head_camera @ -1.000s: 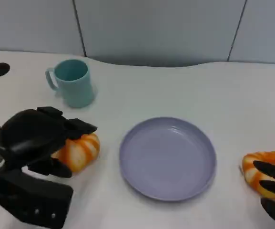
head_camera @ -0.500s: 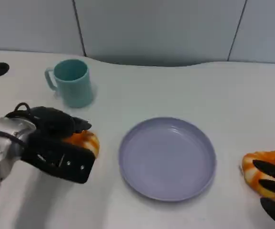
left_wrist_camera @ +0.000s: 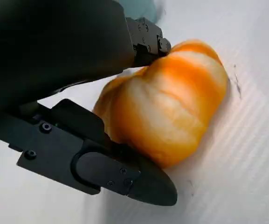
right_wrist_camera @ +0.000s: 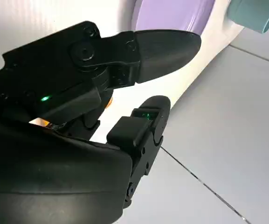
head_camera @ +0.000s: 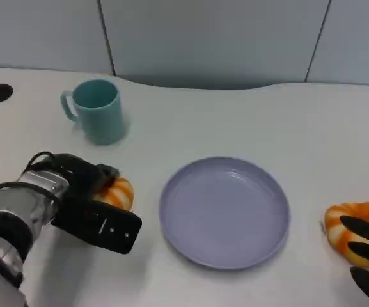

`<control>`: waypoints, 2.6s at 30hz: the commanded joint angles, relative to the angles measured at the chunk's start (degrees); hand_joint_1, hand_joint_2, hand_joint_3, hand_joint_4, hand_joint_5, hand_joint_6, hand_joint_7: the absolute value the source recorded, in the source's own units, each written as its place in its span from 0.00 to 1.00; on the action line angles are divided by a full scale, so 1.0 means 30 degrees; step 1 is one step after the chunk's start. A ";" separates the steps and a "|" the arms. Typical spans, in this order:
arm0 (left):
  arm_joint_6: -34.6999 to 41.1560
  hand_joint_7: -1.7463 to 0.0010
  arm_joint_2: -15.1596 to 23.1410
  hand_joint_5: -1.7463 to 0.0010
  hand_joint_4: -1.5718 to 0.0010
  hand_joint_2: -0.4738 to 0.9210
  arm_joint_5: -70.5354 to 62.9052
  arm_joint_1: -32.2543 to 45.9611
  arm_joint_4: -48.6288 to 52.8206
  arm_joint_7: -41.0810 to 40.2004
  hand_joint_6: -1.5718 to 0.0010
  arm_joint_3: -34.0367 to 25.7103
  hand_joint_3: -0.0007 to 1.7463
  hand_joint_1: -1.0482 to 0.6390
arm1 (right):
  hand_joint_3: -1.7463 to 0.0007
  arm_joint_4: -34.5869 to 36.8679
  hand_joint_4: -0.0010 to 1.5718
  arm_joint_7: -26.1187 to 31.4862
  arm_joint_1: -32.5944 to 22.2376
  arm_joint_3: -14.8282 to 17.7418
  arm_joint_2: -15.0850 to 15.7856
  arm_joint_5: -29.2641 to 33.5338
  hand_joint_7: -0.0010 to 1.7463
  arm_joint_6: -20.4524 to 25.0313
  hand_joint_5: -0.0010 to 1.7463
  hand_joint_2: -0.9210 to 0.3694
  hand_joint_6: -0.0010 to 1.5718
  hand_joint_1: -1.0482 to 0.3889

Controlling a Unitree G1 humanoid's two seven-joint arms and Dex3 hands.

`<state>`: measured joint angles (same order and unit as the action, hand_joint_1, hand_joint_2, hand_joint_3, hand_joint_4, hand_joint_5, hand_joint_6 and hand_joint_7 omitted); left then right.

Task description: Grasp the bread from the table and place it into the plate.

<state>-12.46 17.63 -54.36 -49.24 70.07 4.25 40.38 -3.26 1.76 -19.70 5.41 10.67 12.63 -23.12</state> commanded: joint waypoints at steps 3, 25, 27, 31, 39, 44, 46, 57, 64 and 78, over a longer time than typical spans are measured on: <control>0.0502 1.00 -0.0328 0.98 0.95 1.00 -0.0285 0.0209 0.1091 -0.1905 0.99 0.0894 0.10 0.15 | 0.80 -0.0313 0.61 -0.0013 -0.0057 0.0223 0.0249 -0.0066 0.00 0.0027 0.01 0.00 0.50 0.46; -0.0853 0.39 -0.0677 0.15 0.63 1.00 0.3254 -0.0239 0.1906 -0.4881 0.62 -0.1517 0.16 0.43 | 0.80 -0.0356 0.62 0.0202 0.0064 0.0243 0.0121 -0.0026 0.00 -0.0052 0.02 0.00 0.50 0.46; -0.1186 0.23 -0.0642 0.04 0.65 1.00 0.3880 -0.0154 0.1870 -0.4802 0.66 -0.2097 0.16 0.43 | 0.80 -0.0340 0.62 0.0222 0.0073 0.0232 0.0091 -0.0027 0.00 -0.0040 0.02 0.00 0.50 0.46; -0.2148 0.19 -0.0471 0.01 0.66 1.00 0.5182 -0.0040 0.1618 -0.4338 0.67 -0.3265 0.16 0.43 | 0.80 -0.0407 0.62 0.0267 0.0051 0.0218 0.0066 0.0075 0.00 0.0061 0.02 0.00 0.50 0.46; -0.6442 0.00 0.0239 0.00 0.51 0.98 0.9656 0.0360 -0.0032 -0.1974 0.64 -0.7243 0.05 0.47 | 0.80 -0.0316 0.61 0.0348 0.0096 0.0144 0.0046 0.0183 0.00 0.0061 0.01 0.00 0.50 0.47; -0.8811 0.00 0.0351 0.00 0.53 0.98 0.9940 0.0127 -0.1158 -0.1214 0.67 -0.7453 0.05 0.51 | 0.80 -0.0330 0.63 0.0345 0.0101 0.0113 0.0046 0.0223 0.00 0.0118 0.02 0.00 0.50 0.47; -0.9485 0.00 0.0162 0.00 0.54 0.99 0.9668 -0.0138 -0.1579 -0.0801 0.68 -0.7134 0.05 0.50 | 0.80 -0.0350 0.63 0.0333 0.0089 0.0091 0.0027 0.0212 0.00 0.0143 0.02 0.00 0.50 0.47; -1.1640 0.00 -0.1627 0.00 0.50 1.00 0.8399 -0.1842 -0.2518 0.0723 0.66 -0.5357 0.05 0.50 | 0.80 -0.0246 0.62 0.0431 -0.0008 -0.0012 -0.0034 0.0376 0.00 0.0025 0.02 0.00 0.50 0.47; -1.2041 0.00 -0.2820 0.00 0.47 0.97 0.6675 -0.2934 -0.2116 0.0255 0.62 -0.3861 0.08 0.54 | 0.79 0.0074 0.61 0.0461 0.0061 -0.0038 0.0009 0.0460 0.00 -0.0468 0.01 0.00 0.49 0.47; -1.0934 0.14 -0.2780 0.05 0.59 0.92 0.1705 -0.4724 -0.1875 -0.1725 0.68 -0.0218 0.03 0.43 | 0.80 -0.0393 0.62 0.0413 -0.0086 -0.0133 -0.0306 0.0424 0.00 -0.0213 0.02 0.00 0.50 0.47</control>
<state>-45.52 7.96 -47.59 -61.45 64.32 -0.03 38.40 -3.44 2.60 -19.52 4.91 9.73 14.10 -24.48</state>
